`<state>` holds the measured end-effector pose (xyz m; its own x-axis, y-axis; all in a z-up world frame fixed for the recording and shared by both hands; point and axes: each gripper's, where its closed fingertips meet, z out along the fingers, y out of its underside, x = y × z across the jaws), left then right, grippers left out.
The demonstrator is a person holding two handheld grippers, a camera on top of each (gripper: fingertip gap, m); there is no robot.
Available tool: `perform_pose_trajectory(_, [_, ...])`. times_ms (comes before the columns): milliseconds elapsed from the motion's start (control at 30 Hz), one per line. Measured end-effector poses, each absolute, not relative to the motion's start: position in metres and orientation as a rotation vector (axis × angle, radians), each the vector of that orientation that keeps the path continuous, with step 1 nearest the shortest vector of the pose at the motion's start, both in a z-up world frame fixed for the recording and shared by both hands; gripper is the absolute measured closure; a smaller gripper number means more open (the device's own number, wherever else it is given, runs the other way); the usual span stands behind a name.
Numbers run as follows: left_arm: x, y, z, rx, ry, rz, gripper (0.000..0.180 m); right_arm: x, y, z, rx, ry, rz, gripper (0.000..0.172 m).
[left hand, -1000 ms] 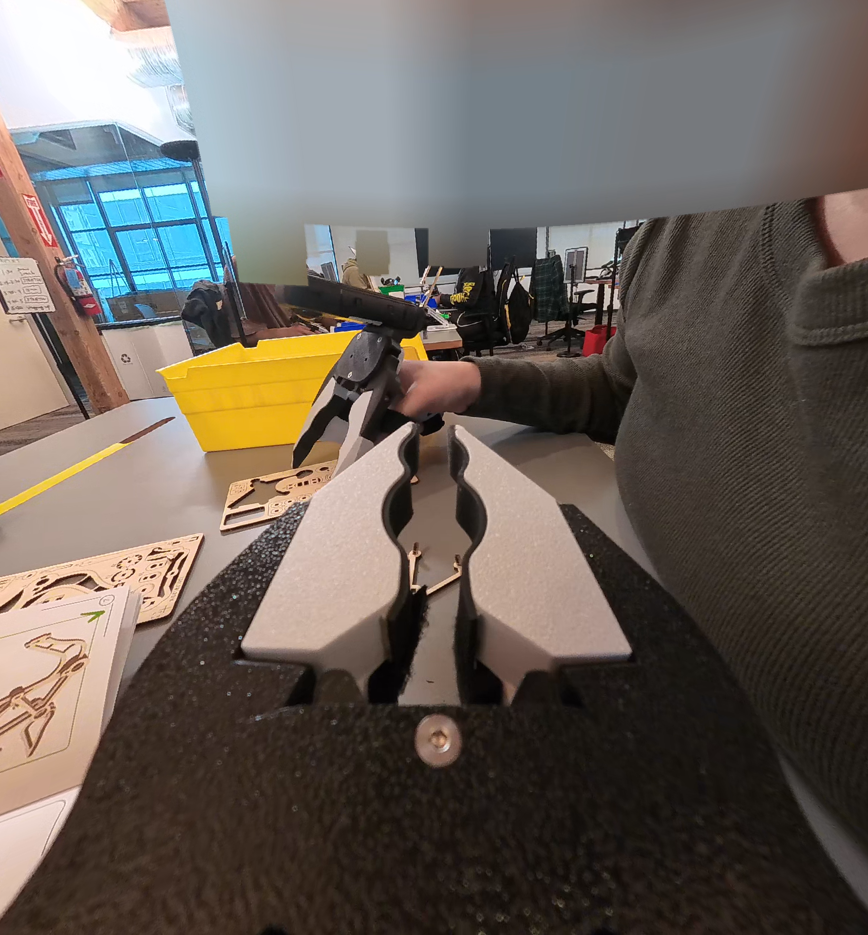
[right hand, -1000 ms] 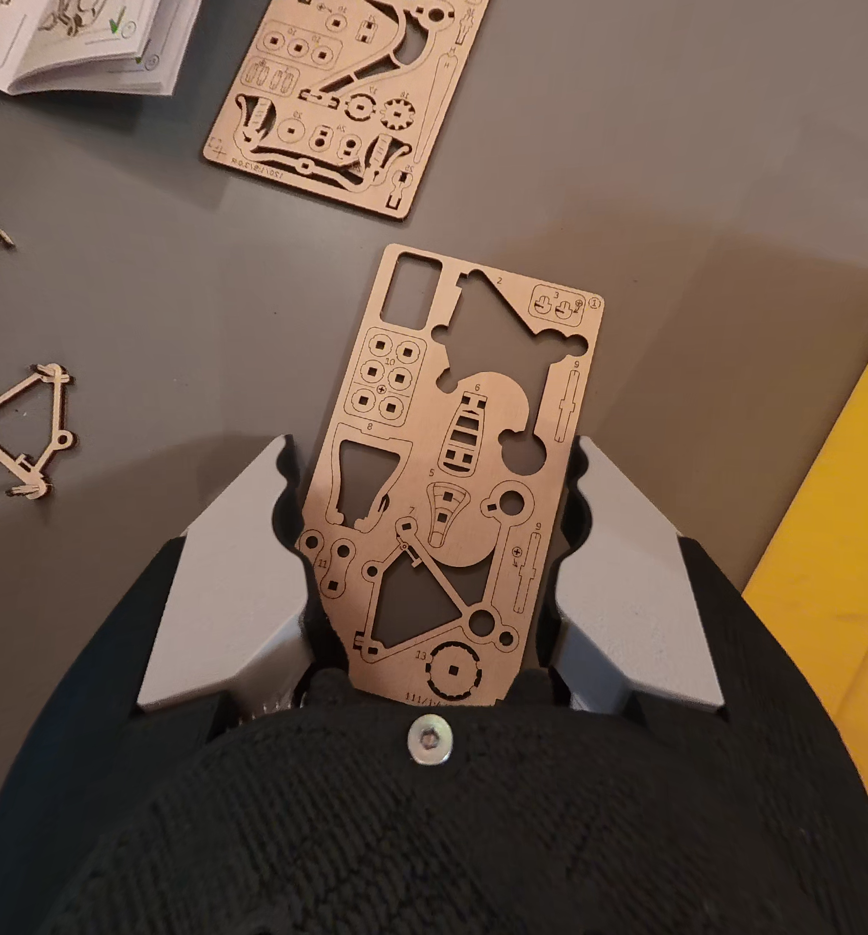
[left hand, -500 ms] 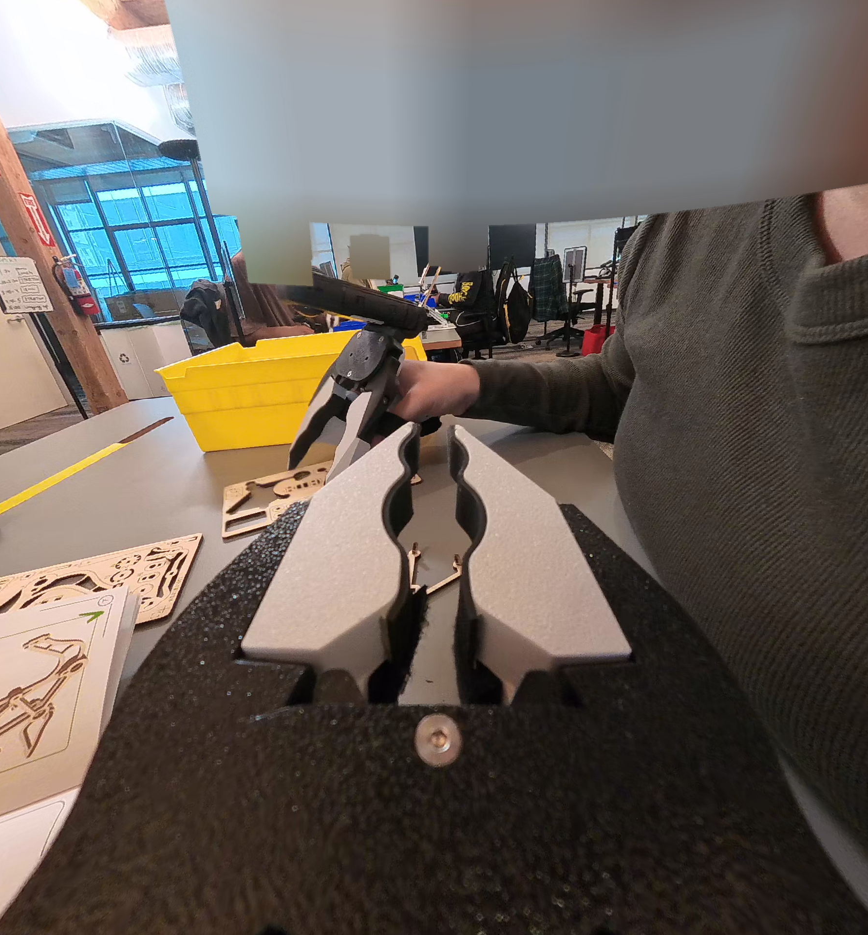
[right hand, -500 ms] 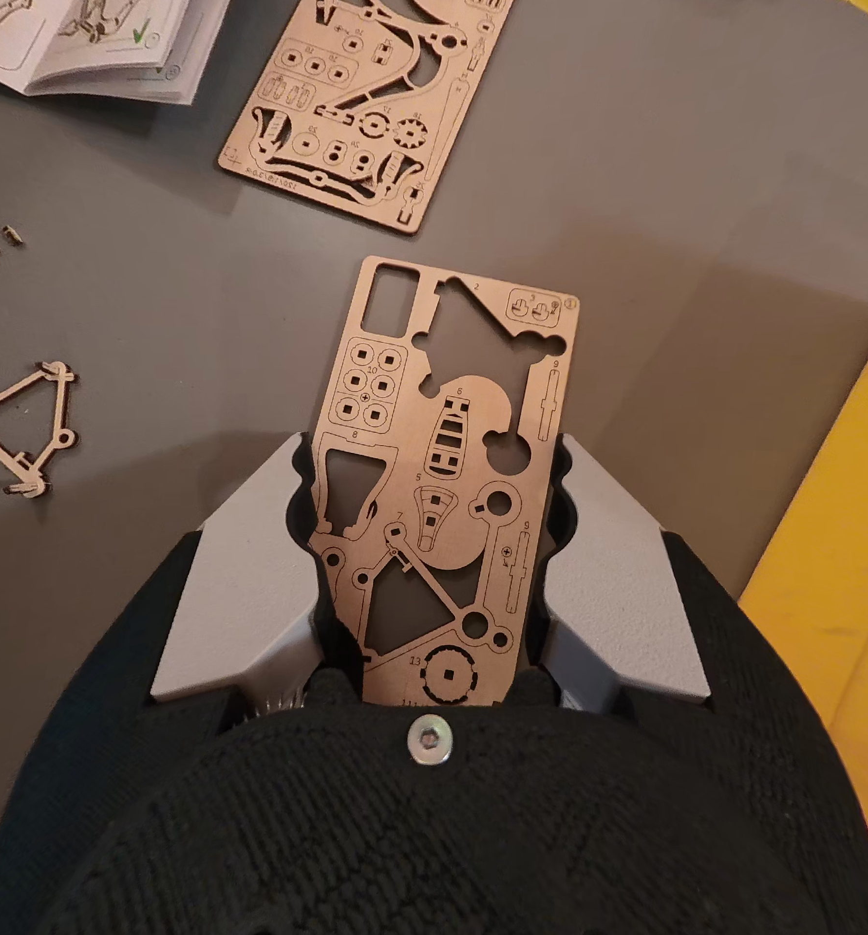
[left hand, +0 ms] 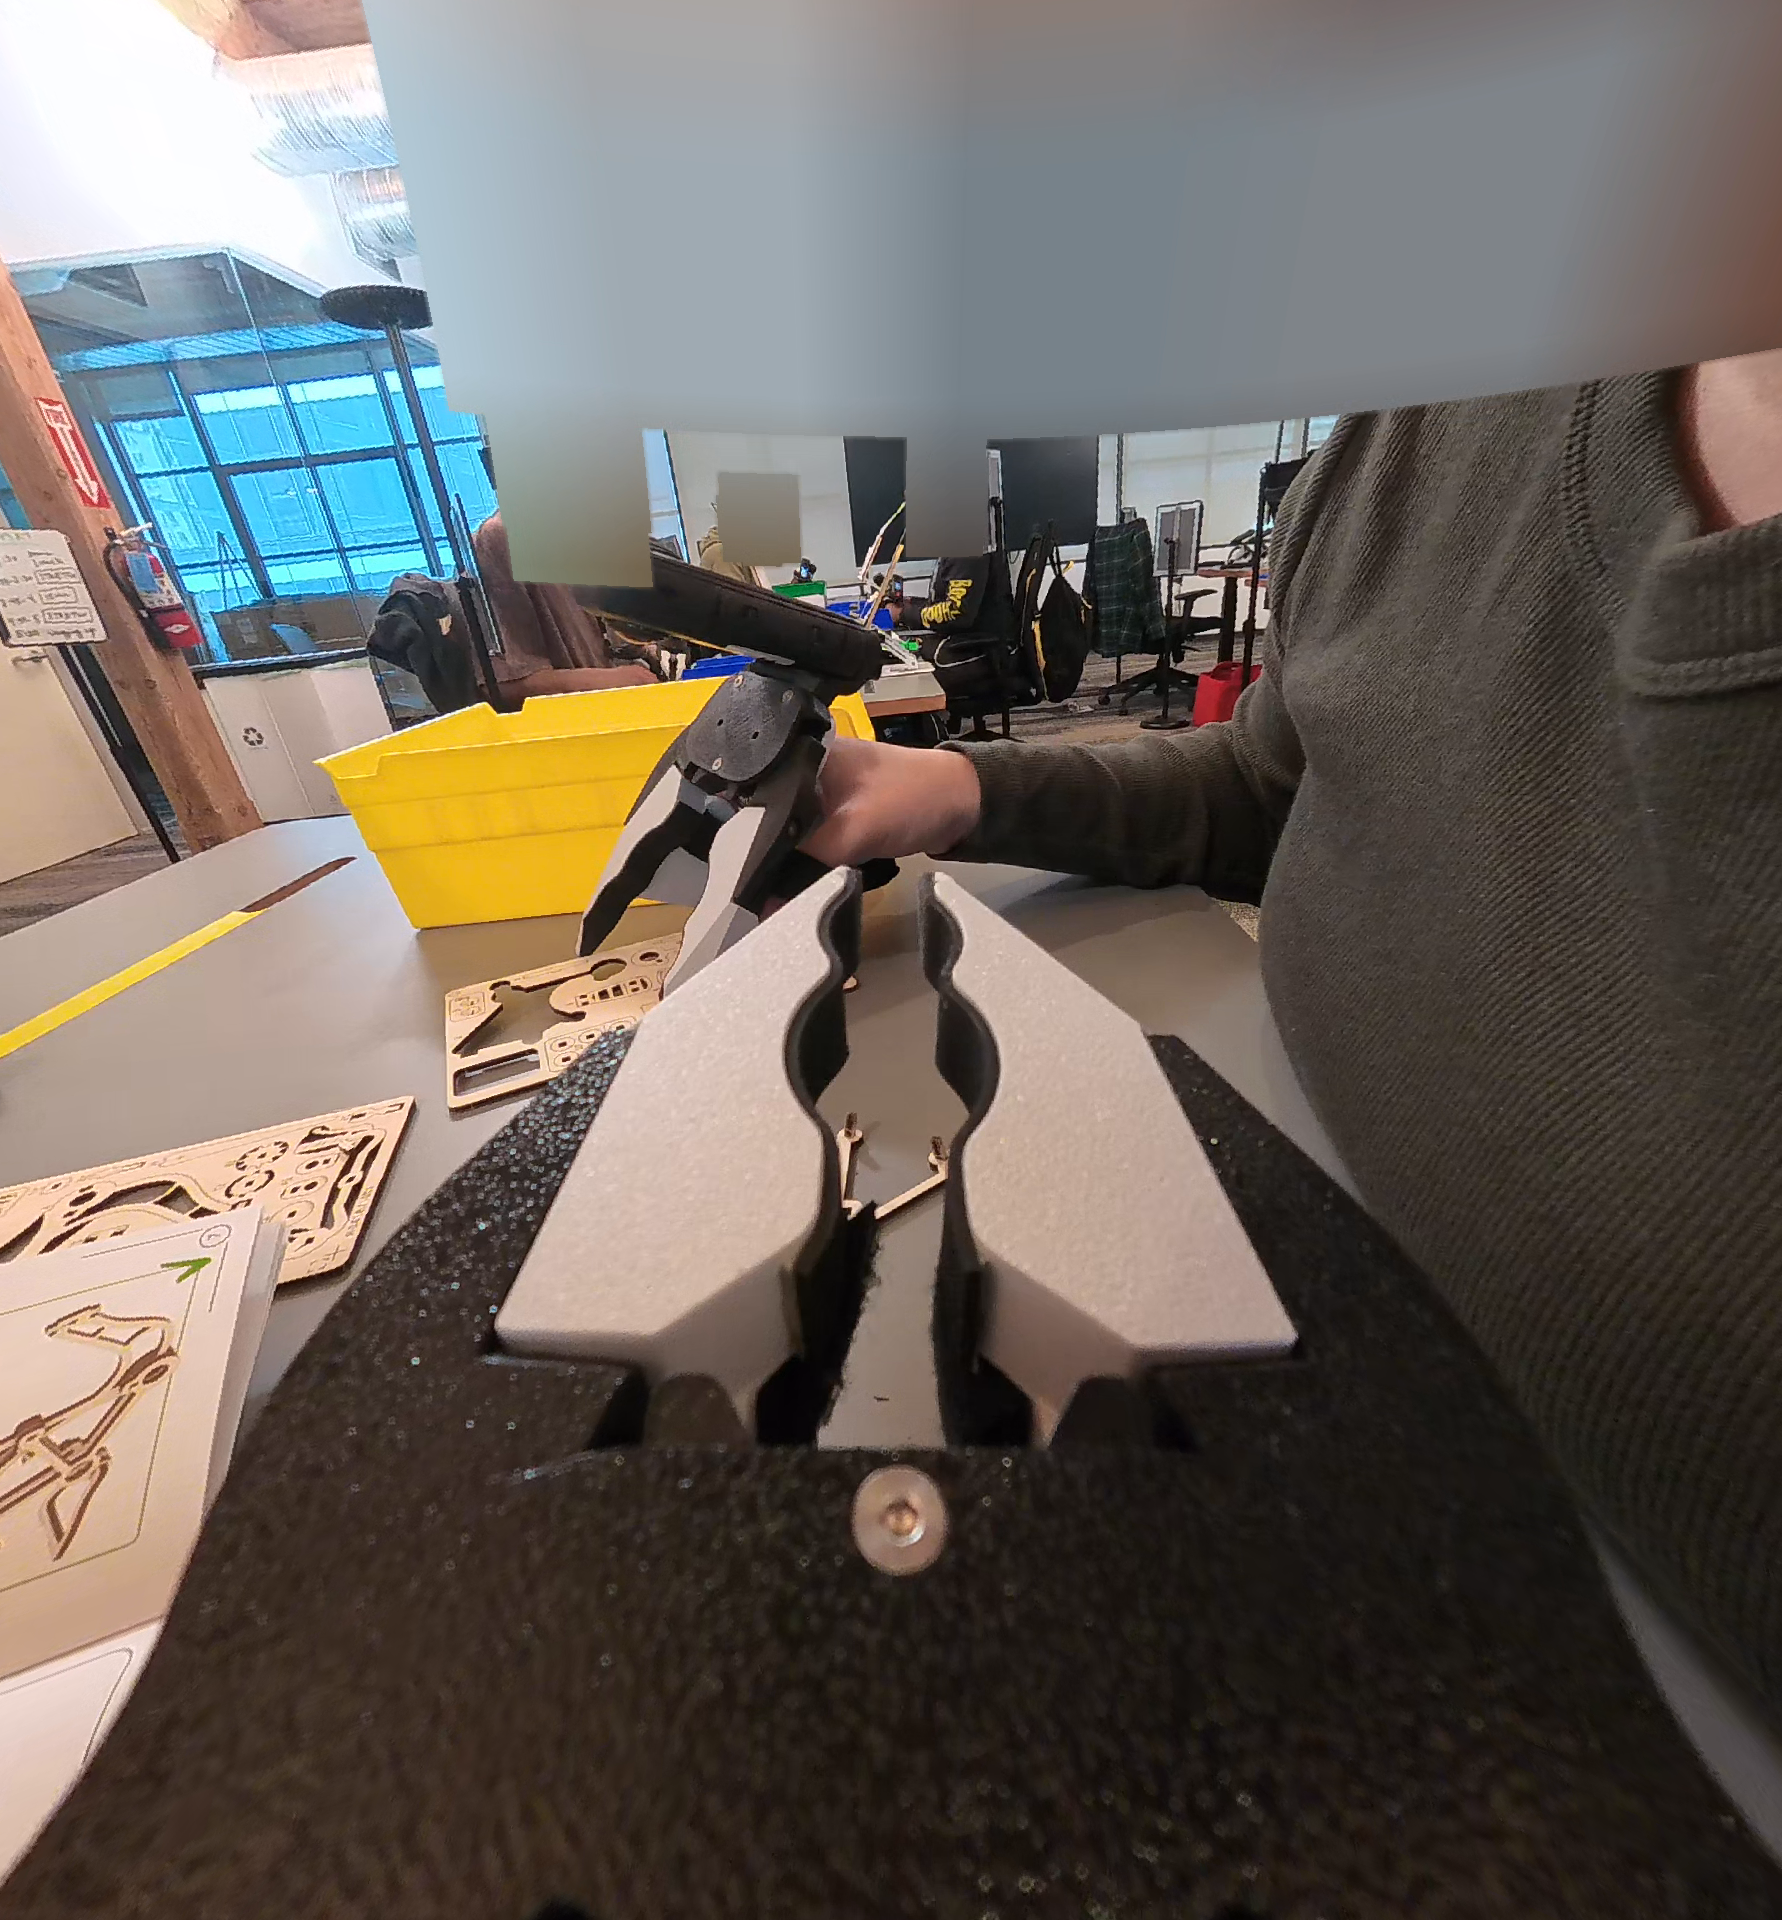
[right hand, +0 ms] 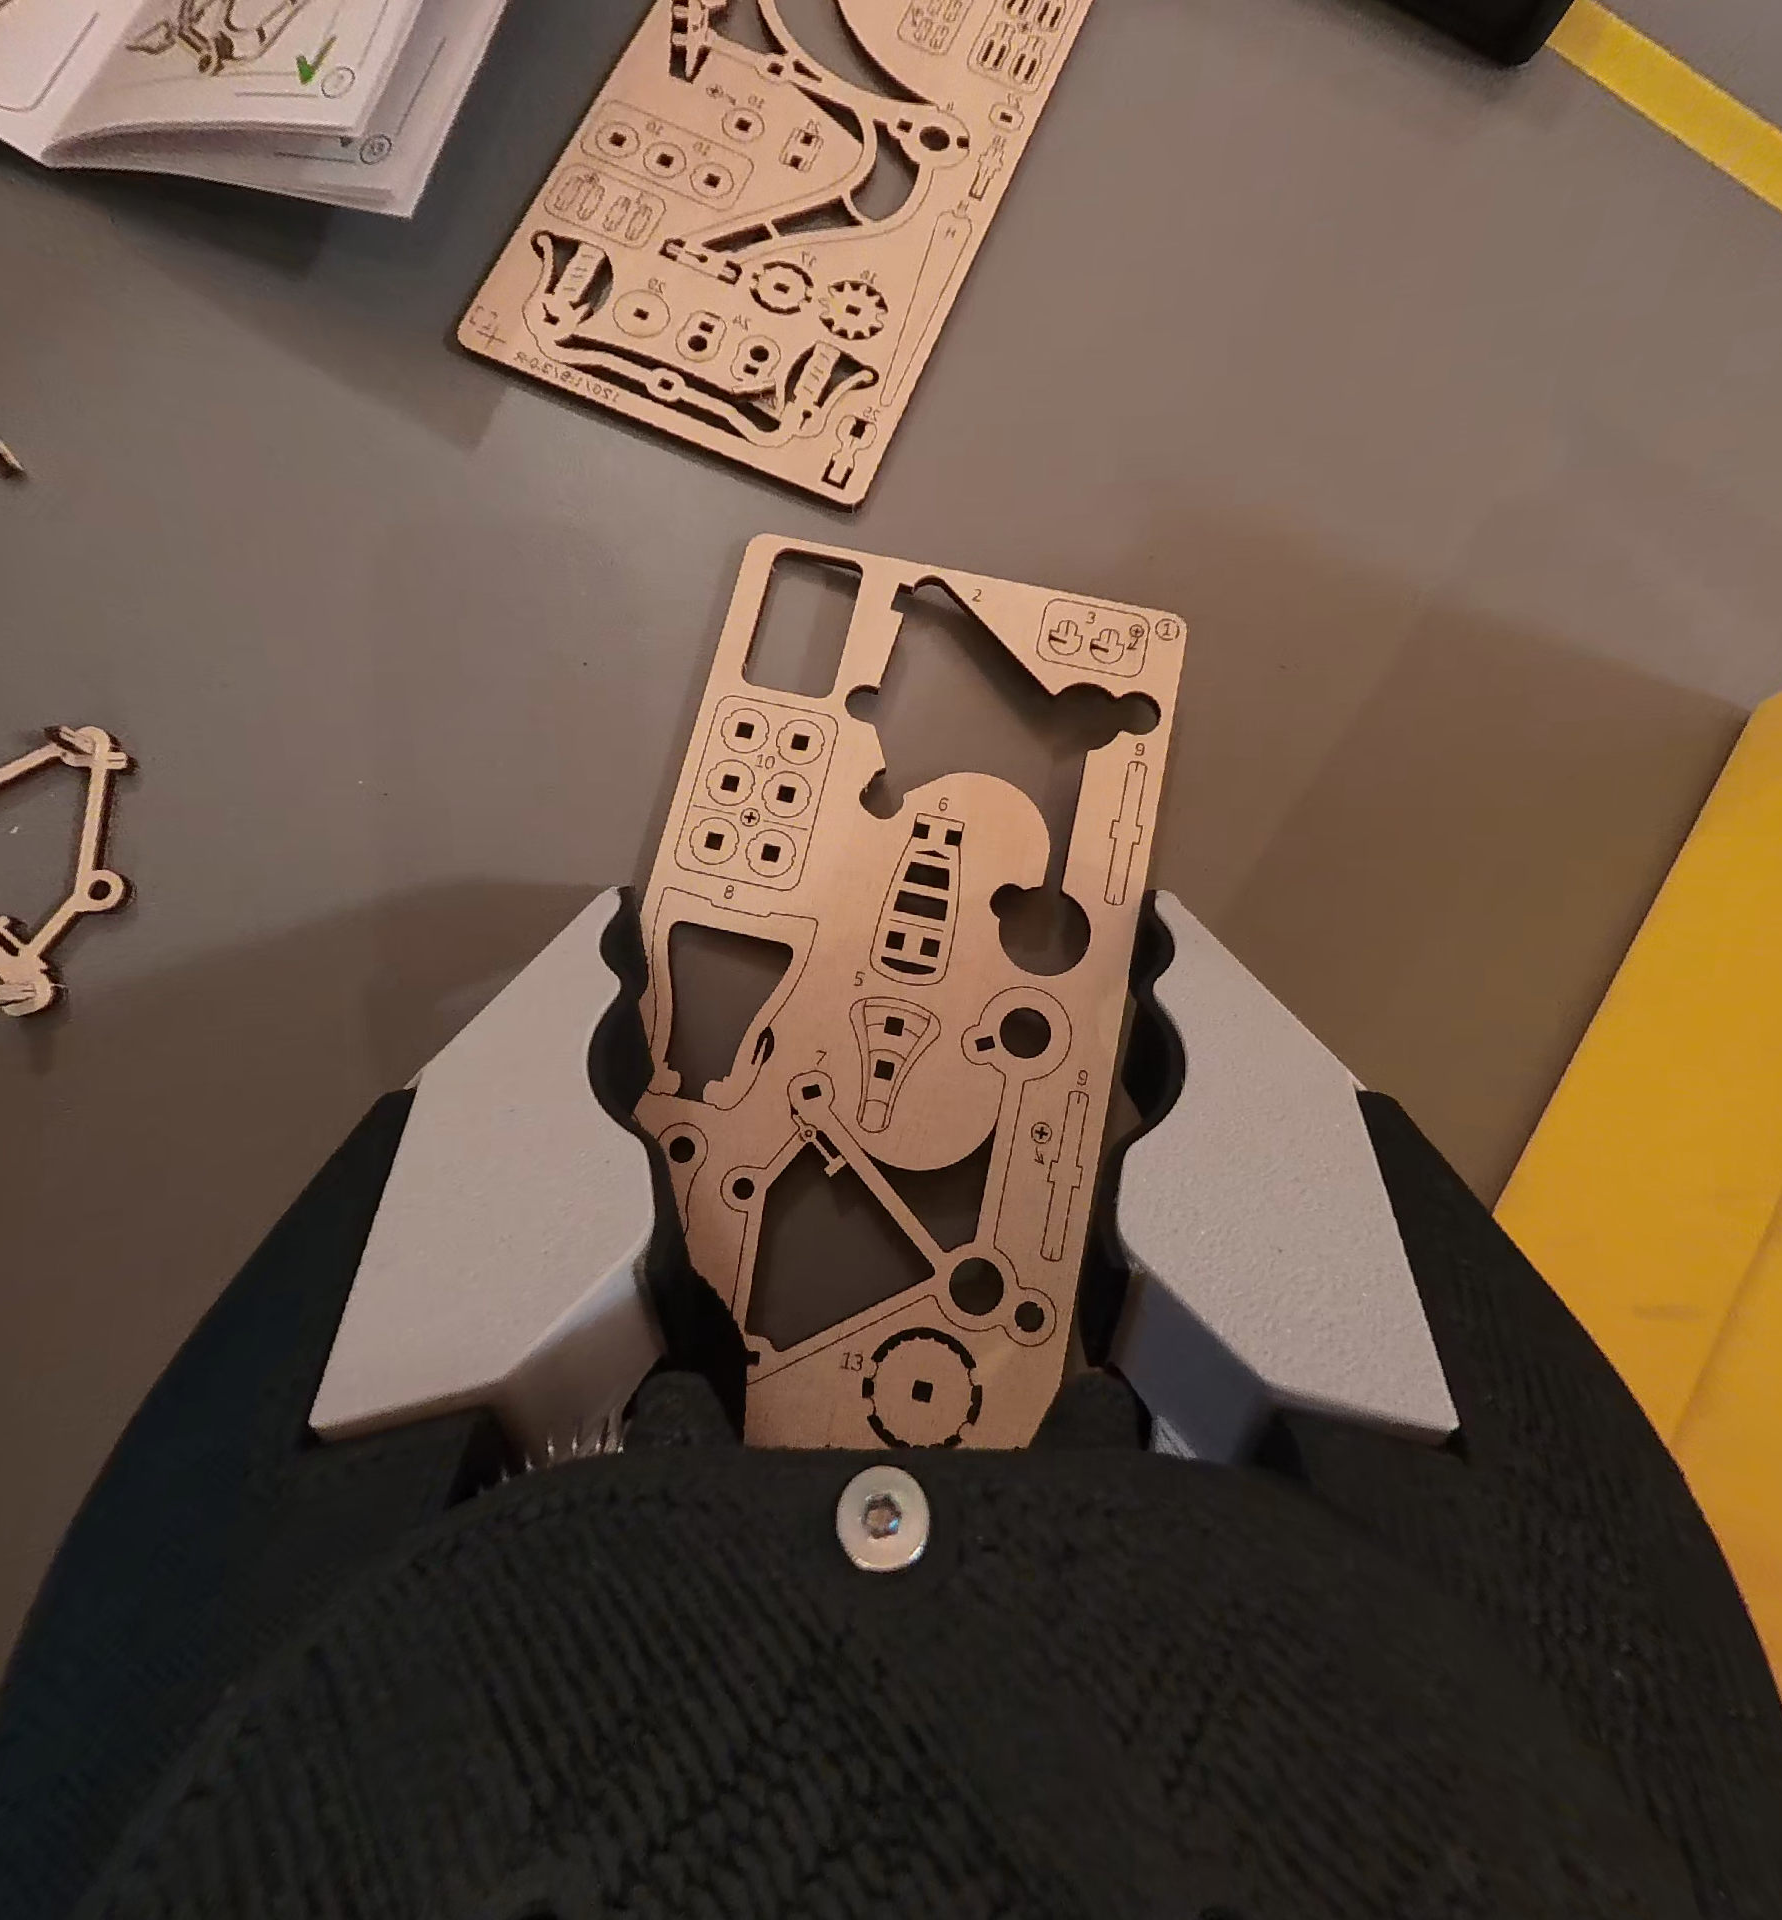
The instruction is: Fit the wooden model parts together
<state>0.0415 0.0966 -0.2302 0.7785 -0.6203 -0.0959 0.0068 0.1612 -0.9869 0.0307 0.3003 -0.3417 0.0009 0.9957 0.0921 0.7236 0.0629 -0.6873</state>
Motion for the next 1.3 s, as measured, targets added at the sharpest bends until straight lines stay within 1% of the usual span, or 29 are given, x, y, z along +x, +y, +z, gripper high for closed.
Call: perform_pose_trajectory(1300, [0.0418,0.0965,-0.2299,-1.35,0.553,-0.49,0.173,0.0307,0.2926,-0.3452,-1.744,-1.803,0.69,0.079])
